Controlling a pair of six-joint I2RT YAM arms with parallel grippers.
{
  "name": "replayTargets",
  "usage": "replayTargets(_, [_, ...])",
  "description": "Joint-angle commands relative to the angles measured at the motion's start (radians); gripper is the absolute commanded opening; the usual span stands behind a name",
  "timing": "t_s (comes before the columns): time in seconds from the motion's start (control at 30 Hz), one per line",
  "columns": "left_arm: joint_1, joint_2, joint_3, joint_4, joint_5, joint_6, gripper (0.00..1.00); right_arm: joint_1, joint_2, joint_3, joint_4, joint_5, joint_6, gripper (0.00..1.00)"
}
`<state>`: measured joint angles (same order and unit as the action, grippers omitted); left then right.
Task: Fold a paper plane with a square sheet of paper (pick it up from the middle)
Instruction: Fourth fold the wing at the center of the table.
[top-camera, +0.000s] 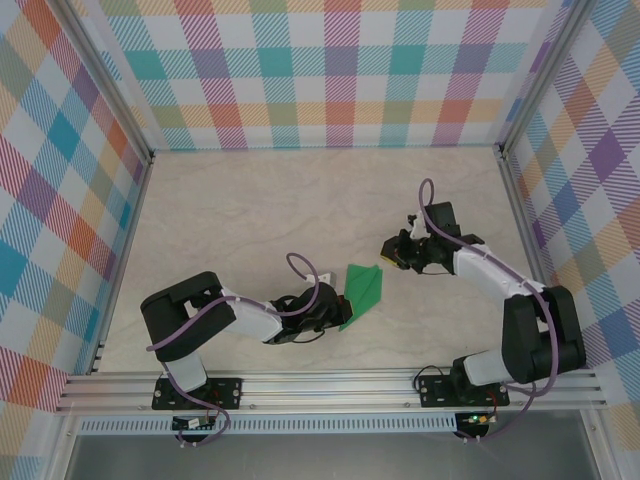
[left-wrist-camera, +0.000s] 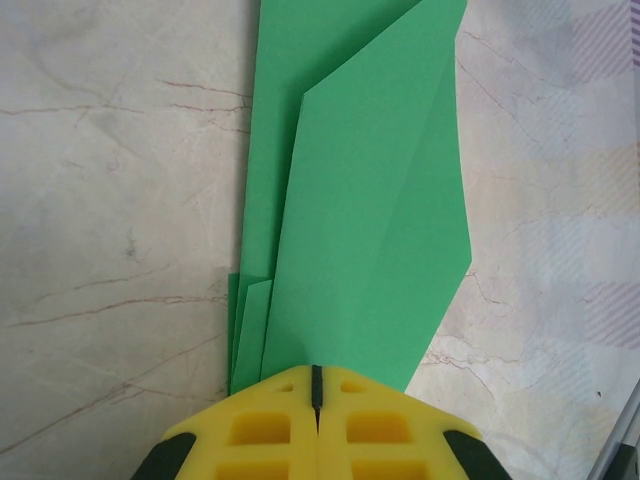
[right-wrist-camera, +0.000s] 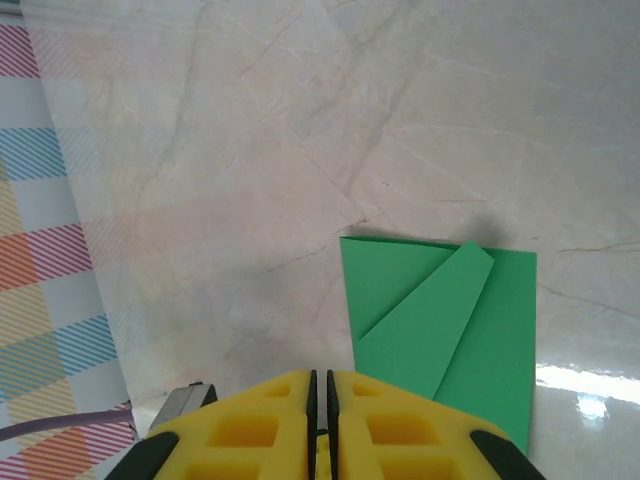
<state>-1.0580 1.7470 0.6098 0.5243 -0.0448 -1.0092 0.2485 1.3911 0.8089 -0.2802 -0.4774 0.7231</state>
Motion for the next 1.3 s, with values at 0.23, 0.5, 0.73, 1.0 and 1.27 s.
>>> replayTargets(0.23, [-0.017, 0.128, -0.012, -0.199, 0.05, -0.016, 0.03, 0.001, -0.031, 0.093, -0.193, 0.008, -0.054, 0.15])
replayTargets(0.5, [-0.017, 0.103, -0.028, -0.21, 0.048, 0.003, 0.03, 0.009, -0.025, 0.073, -0.142, -0.044, -0.025, 0.16])
replayTargets(0.73, [-0.016, 0.098, -0.036, -0.221, 0.041, 0.015, 0.03, 0.089, -0.019, -0.059, 0.043, -0.046, 0.035, 0.12])
replayTargets(1.0, [-0.016, 0.084, -0.031, -0.234, 0.037, 0.014, 0.03, 0.229, 0.118, -0.093, 0.189, 0.005, 0.079, 0.06])
replayTargets(1.27, [-0.016, 0.077, -0.029, -0.241, 0.035, 0.015, 0.03, 0.257, 0.25, -0.071, 0.226, 0.064, 0.096, 0.02])
